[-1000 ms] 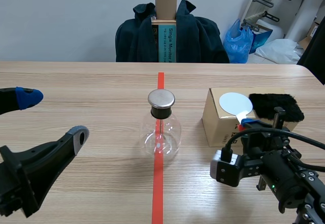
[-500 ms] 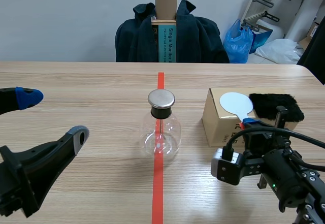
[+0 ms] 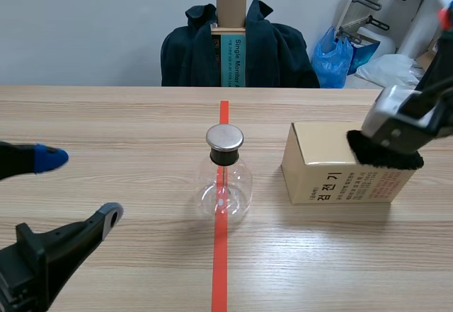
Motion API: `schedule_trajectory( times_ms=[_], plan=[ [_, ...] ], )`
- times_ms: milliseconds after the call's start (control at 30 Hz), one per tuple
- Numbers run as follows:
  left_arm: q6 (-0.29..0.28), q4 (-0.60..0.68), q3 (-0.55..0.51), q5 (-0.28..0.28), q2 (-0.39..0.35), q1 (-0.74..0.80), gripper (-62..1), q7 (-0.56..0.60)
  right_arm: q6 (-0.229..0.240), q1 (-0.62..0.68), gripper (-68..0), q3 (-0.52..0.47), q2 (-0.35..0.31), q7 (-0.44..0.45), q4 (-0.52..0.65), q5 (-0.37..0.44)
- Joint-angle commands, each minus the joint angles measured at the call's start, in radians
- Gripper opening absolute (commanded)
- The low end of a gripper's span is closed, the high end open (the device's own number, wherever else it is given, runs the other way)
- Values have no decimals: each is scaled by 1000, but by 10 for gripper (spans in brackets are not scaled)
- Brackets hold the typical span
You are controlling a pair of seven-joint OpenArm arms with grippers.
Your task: Do the electroscope experiment.
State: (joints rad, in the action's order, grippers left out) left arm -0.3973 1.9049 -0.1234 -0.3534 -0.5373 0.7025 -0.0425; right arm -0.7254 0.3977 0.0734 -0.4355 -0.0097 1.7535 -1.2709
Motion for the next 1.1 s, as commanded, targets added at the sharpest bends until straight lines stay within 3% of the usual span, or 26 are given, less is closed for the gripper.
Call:
schedule_trajectory(
  times_ms=[0, 100, 200, 333, 467, 667, 800, 1067],
  plan=[
    [-10, -27, 6, -14, 2, -60, -159, -6, -58, -17, -667, -34, -15, -34, 65, 12],
    [-65, -111, 18, -13, -6, -161, -392, -49, -58, -18, -667, -92, -22, -79, 186, 34],
    [-108, -228, 47, -13, -12, -275, -578, -48, -58, -18, -667, -151, -22, -106, 303, 71],
    [-155, -420, 95, -12, -12, -435, -582, -10, -58, -18, -667, -224, -22, -134, 437, 122],
    [-228, -635, 158, 15, -6, -578, -579, 114, -58, -17, -667, -285, -22, -152, 532, 165],
    [-299, -907, 287, 141, 49, -752, -577, 296, -58, -17, -667, -323, -21, -153, 589, 219],
    [-299, -1036, 381, 219, 99, -830, -577, 397, -58, -17, -667, -323, -21, -148, 591, 237],
    [-299, -1136, 480, 263, 158, -886, -577, 504, -58, -17, -667, -323, -21, -125, 591, 267]
  ],
)
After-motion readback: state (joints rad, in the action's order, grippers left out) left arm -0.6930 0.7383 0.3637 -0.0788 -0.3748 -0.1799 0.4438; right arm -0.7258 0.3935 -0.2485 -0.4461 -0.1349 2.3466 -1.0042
